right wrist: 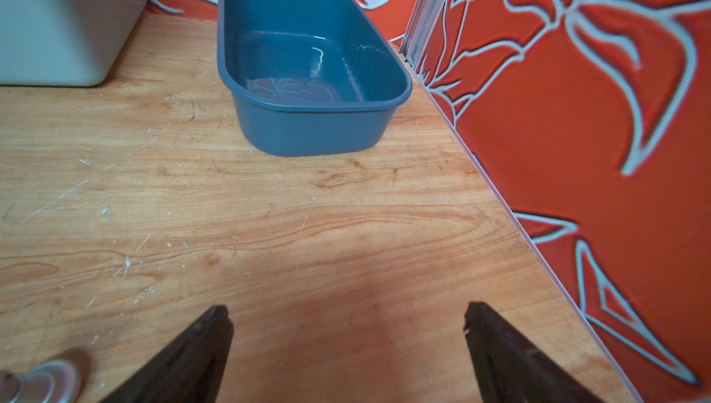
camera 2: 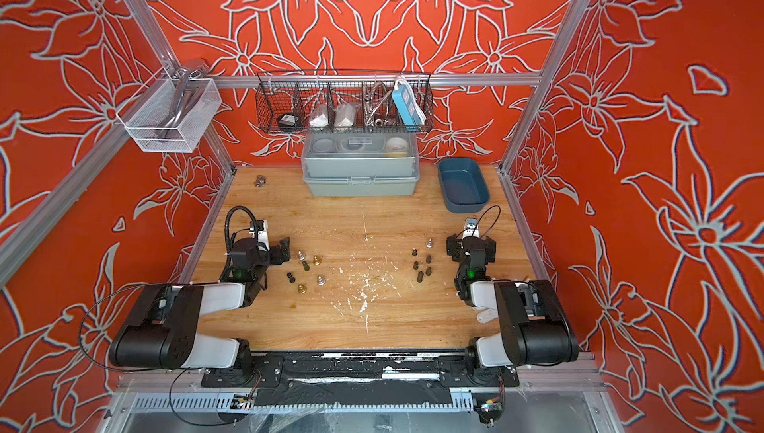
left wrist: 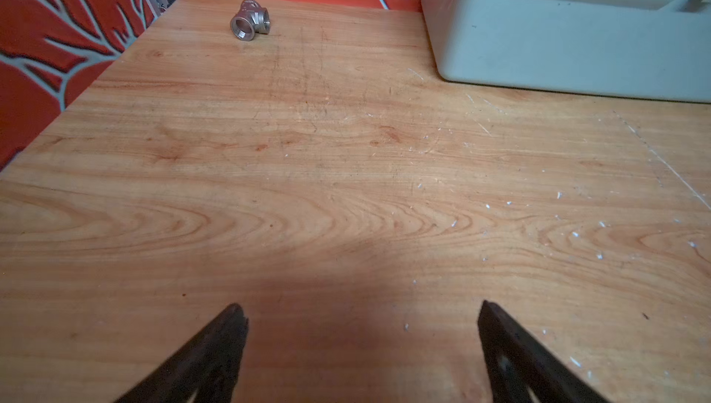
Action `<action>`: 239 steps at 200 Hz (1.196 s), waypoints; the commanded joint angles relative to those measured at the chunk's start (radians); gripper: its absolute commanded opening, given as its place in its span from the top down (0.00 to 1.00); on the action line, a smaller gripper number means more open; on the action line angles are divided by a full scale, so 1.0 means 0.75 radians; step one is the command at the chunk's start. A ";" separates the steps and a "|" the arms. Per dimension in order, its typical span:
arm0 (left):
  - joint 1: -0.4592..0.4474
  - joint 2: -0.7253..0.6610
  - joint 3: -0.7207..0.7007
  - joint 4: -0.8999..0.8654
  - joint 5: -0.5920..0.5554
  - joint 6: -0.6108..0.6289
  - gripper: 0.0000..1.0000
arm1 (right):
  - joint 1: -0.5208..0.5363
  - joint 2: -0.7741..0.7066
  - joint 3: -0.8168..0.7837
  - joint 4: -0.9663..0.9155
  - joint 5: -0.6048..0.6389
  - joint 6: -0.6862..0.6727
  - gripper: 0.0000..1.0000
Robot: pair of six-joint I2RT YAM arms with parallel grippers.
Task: Put the chess pieces into the storage box
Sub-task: Pick up the storage box at the corner of the board.
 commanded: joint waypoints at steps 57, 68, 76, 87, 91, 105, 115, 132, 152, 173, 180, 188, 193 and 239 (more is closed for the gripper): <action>0.011 -0.001 0.026 0.008 0.017 0.012 0.02 | 0.002 -0.009 0.022 0.010 0.018 0.012 0.00; 0.011 -0.003 0.027 0.006 0.017 0.012 0.02 | 0.002 -0.009 0.024 0.009 0.015 0.015 0.00; 0.012 -0.002 0.026 0.006 0.017 0.013 0.02 | -0.009 -0.009 0.026 0.001 0.002 0.018 0.00; 0.012 -0.002 0.026 0.006 0.016 0.014 0.02 | -0.009 -0.011 0.025 0.003 0.001 0.019 0.00; 0.011 -0.003 0.027 0.006 0.016 0.014 0.02 | -0.009 -0.011 0.024 0.007 0.001 0.018 0.00; 0.012 -0.003 0.027 0.006 0.015 0.014 0.02 | -0.009 -0.014 0.019 0.009 0.006 0.019 0.00; 0.011 -0.003 0.024 0.008 0.015 0.014 0.02 | -0.009 -0.027 0.009 0.022 0.067 0.039 0.00; 0.003 -0.078 0.055 -0.068 -0.008 0.014 0.02 | -0.008 -0.069 -0.041 0.091 0.029 0.022 0.00; -0.091 -0.318 0.178 -0.458 -0.249 -0.009 0.02 | 0.041 -0.311 0.090 -0.342 0.096 -0.008 0.00; -0.126 -0.543 0.237 -0.614 -0.248 -0.284 0.07 | 0.031 -0.564 0.292 -0.732 0.326 0.485 0.00; -0.136 -0.603 0.275 -0.651 -0.204 -0.358 0.10 | 0.018 -0.604 0.325 -0.770 0.314 0.713 0.00; -0.154 -0.624 0.348 -0.714 -0.154 -0.407 0.14 | -0.009 -0.636 0.350 -0.718 0.088 0.735 0.00; -0.172 -0.619 0.409 -0.771 -0.134 -0.432 0.16 | -0.014 -0.641 0.378 -0.690 -0.078 0.679 0.00; -0.433 -0.256 1.088 -1.370 0.049 -0.412 0.22 | -0.013 -0.081 1.345 -1.672 -0.378 0.444 0.17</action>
